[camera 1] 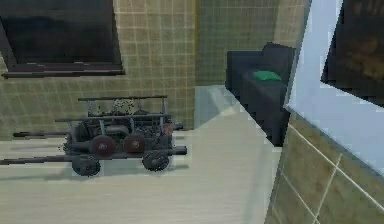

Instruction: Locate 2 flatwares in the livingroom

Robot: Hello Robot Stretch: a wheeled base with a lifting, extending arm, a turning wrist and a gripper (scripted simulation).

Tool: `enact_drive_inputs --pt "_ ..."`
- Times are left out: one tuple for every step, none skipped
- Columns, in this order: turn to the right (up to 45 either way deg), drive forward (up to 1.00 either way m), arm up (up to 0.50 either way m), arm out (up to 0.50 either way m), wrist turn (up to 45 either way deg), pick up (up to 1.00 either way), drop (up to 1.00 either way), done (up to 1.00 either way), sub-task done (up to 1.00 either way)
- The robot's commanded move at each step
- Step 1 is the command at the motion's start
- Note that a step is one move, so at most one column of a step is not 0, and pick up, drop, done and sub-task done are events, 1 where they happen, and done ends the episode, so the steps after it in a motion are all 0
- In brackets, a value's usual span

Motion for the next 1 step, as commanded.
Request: enact_drive_inputs --pt "0.0 0.6 0.0 0.0 0.0 0.0 0.0 0.0 0.0"
